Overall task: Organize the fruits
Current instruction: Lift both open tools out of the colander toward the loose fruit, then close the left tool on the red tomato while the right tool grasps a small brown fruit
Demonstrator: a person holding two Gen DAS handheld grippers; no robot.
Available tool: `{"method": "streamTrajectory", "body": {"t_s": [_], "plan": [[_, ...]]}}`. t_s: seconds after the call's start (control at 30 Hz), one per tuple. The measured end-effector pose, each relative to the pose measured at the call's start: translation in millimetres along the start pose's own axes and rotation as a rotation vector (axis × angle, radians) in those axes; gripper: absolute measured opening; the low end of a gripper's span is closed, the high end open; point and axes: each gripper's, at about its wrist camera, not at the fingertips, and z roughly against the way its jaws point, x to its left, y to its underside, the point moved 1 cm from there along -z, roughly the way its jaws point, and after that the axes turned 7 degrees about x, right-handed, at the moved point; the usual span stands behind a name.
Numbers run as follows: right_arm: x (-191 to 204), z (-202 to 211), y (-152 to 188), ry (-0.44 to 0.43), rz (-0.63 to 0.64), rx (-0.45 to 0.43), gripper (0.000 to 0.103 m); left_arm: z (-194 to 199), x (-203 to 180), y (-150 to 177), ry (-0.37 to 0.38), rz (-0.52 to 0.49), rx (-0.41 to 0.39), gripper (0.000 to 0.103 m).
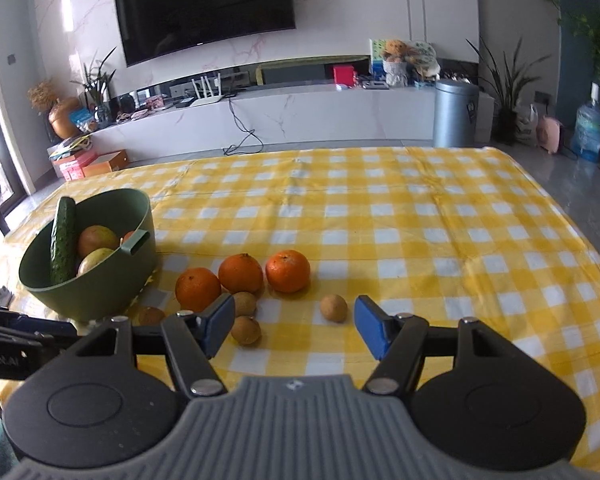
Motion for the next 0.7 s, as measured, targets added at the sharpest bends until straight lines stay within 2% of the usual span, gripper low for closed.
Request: {"method": "streamTrajectory", "body": {"t_s": [0.2, 0.37, 0.47, 0.63, 0.7], "plan": [[14, -12, 4, 0.043, 0.095, 0.008, 0.063, -17, 1, 13, -0.053, -0.038, 0.027, 0.062], [24, -25, 6, 0.065, 0.159, 0.044, 0.061, -28, 6, 21, -0.072, -0.042, 0.052, 0.058], [29, -33, 6, 0.068, 0.186, 0.072, 0.054, -32, 7, 22, -0.091, -0.054, 0.037, 0.056], [28, -46, 5, 0.048, 0.178, 0.121, 0.048, -33, 10, 21, -0.067, -0.049, 0.022, 0.048], [25, -50, 4, 0.030, 0.153, 0.142, 0.047, -36, 10, 19, -0.075, -0.049, 0.022, 0.040]]}}
